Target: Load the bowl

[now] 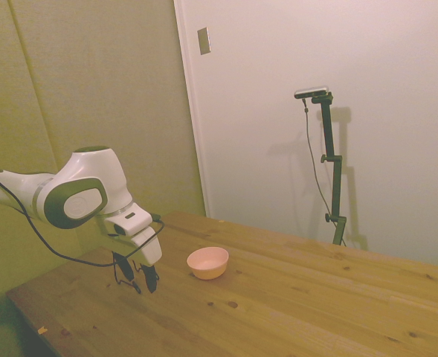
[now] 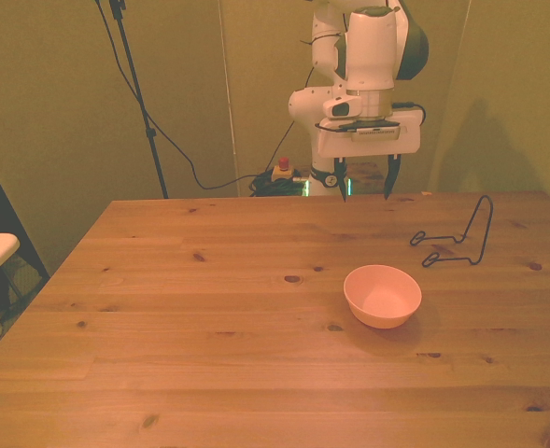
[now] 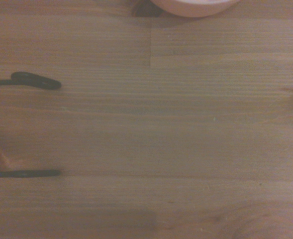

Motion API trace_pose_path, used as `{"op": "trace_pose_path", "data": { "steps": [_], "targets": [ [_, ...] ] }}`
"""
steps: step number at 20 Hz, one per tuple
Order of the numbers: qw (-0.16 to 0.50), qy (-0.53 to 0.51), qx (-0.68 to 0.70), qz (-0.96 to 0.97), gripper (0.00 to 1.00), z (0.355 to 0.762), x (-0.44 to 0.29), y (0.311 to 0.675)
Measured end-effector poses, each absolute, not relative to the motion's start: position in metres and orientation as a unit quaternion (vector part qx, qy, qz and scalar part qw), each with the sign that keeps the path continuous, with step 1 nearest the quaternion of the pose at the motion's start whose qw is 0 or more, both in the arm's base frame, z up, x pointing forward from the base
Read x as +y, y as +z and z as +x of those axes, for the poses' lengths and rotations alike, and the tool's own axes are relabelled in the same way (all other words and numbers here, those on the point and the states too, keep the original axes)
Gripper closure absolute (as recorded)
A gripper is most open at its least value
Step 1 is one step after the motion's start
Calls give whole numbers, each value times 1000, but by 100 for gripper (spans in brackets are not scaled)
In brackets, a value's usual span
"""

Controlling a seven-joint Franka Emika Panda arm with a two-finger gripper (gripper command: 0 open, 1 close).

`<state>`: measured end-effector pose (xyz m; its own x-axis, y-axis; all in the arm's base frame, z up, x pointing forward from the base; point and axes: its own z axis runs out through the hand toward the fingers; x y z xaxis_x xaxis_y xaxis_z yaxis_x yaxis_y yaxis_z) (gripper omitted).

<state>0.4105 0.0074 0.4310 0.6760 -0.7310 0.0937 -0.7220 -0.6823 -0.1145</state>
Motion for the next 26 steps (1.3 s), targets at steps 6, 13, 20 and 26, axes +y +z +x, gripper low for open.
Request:
{"op": "trace_pose_path", "data": {
  "steps": [6, 13, 20, 26],
  "targets": [
    [52, -88, 399, -911, 0, 436, 7, 451],
    [57, -109, 429, -895, 0, 536, 29, 456],
    [38, -108, 457, -882, 0, 608, 45, 422],
    [23, -94, 465, -880, 0, 638, 45, 384]
  ]
}}
